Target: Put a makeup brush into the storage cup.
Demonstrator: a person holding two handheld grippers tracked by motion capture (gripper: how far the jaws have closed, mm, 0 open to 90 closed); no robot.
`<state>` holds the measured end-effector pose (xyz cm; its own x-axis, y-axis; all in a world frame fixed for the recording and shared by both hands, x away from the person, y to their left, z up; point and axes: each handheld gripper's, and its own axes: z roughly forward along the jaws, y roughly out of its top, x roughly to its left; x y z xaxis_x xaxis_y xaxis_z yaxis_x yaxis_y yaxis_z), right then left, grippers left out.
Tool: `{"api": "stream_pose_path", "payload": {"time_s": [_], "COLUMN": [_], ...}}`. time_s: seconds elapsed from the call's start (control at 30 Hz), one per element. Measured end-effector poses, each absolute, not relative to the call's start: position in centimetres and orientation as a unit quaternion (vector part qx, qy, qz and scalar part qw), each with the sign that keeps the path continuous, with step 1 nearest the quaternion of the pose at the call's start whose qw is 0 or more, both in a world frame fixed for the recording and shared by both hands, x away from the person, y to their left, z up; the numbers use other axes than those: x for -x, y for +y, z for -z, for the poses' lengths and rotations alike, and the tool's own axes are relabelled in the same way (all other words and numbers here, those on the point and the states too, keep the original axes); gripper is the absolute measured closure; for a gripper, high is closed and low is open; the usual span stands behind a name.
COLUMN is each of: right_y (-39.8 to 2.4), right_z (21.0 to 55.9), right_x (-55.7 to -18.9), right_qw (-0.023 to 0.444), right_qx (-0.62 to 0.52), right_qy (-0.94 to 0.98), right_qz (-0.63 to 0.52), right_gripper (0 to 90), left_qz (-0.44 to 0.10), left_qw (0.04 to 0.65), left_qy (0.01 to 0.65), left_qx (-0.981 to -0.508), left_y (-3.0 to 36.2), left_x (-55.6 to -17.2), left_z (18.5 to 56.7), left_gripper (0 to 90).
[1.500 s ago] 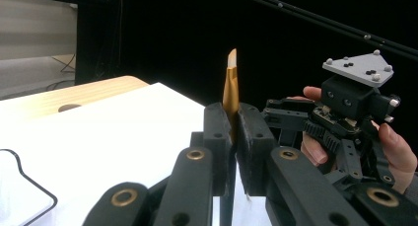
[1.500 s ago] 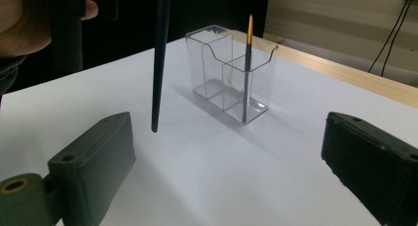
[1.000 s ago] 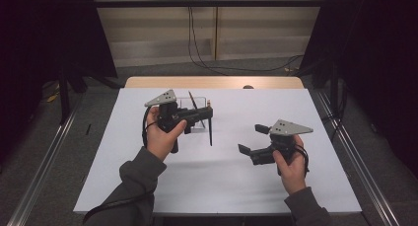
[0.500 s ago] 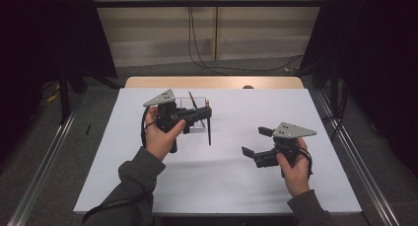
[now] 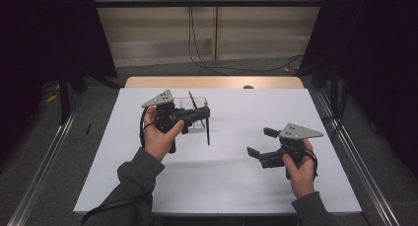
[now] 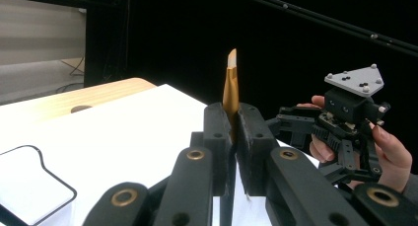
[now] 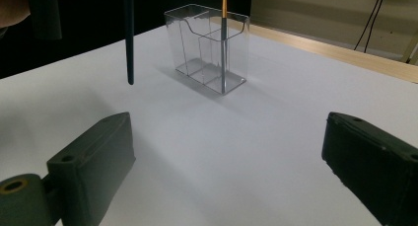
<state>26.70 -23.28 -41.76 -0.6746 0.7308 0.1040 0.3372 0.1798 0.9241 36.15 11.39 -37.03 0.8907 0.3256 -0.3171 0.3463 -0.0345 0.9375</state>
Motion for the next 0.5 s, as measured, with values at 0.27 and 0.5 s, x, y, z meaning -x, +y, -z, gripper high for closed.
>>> {"api": "stream_pose_path", "payload": {"time_s": [0.27, 0.5], "right_y": [-23.71, -24.06], "right_z": [41.72, 41.57], "right_x": [-26.20, -26.02], "right_qw": [0.186, 0.191], "right_qx": [-0.356, -0.354], "right_qy": [0.740, 0.737], "right_qz": [-0.540, -0.544], "right_gripper": [5.1, 5.1], "left_qz": [0.006, 0.004], "left_qw": [0.657, 0.656], "left_qy": [0.236, 0.238], "left_qx": [-0.716, -0.716], "left_y": [11.77, 11.99], "left_x": [-36.04, -36.01], "left_z": [37.07, 37.16], "left_gripper": [84.1, 84.1]}}
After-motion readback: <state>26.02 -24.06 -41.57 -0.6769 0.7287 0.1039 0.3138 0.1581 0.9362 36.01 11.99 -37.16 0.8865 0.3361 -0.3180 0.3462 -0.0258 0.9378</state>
